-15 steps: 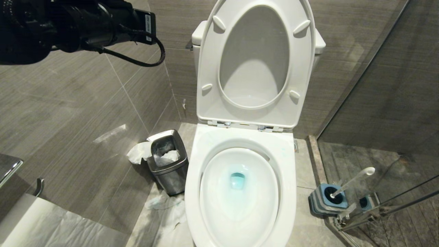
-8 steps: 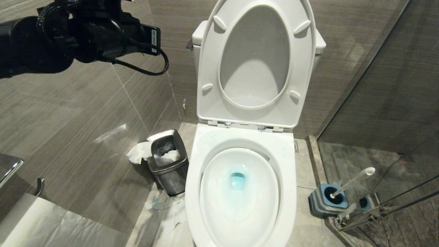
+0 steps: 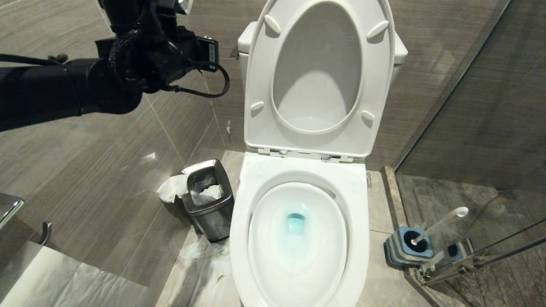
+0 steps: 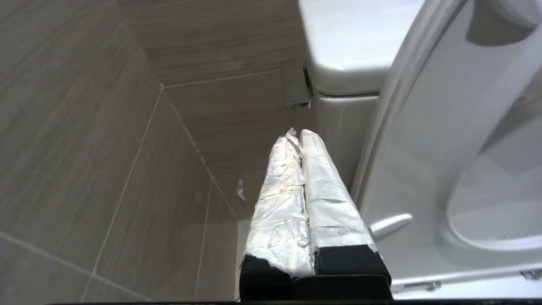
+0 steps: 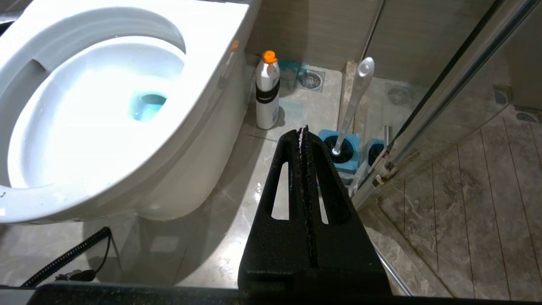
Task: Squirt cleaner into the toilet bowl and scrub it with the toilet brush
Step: Flush the toilet
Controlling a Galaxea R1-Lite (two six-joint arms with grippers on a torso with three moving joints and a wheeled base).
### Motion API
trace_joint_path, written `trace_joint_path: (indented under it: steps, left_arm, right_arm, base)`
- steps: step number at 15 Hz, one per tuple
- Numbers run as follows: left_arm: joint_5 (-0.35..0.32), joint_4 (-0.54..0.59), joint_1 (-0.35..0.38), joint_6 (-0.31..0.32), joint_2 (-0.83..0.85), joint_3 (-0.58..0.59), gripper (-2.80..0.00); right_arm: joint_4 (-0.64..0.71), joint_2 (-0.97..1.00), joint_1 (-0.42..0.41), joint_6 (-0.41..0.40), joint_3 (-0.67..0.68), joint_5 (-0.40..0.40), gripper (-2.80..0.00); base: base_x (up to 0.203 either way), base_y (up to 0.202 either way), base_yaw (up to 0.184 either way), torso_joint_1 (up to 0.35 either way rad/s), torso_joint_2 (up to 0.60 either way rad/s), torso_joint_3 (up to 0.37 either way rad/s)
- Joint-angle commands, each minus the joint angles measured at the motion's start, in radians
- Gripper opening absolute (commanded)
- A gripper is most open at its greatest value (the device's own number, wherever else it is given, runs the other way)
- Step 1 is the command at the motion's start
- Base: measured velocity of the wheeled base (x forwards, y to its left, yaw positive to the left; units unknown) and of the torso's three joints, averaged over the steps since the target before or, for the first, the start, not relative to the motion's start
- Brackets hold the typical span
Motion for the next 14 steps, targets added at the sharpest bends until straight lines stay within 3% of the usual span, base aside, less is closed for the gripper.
trace_joint_path:
  steps: [1, 3, 8, 14]
  left_arm:
    - [0.002, -0.072, -0.007, -0.002, 0.038, 0.000, -2.80]
    - [0.003, -0.175, -0.011, -0.004, 0.069, 0.000, -2.80]
    - [0.006, -0.234, -0.007, -0.002, 0.077, -0.010, -2.80]
    - [0.006, -0.330, -0.007, 0.012, 0.075, -0.009, -2.80]
  right_arm:
    - [-0.001, 0.002, 0.002, 0.000, 0.000, 0.000, -2.80]
    - [-0.001, 0.002, 0.000, 0.000, 0.000, 0.000, -2.80]
    - [-0.001, 0.002, 0.000, 0.000, 0.000, 0.000, -2.80]
    - [-0.001, 0.002, 0.000, 0.000, 0.000, 0.000, -2.80]
  base:
    - [0.000, 0.000, 0.000, 0.008, 0.00, -0.051]
    - [0.000, 0.000, 0.000, 0.000, 0.00, 0.000]
    - [0.000, 0.000, 0.000, 0.000, 0.00, -0.019]
    - [0.000, 0.000, 0.000, 0.004, 0.00, -0.174]
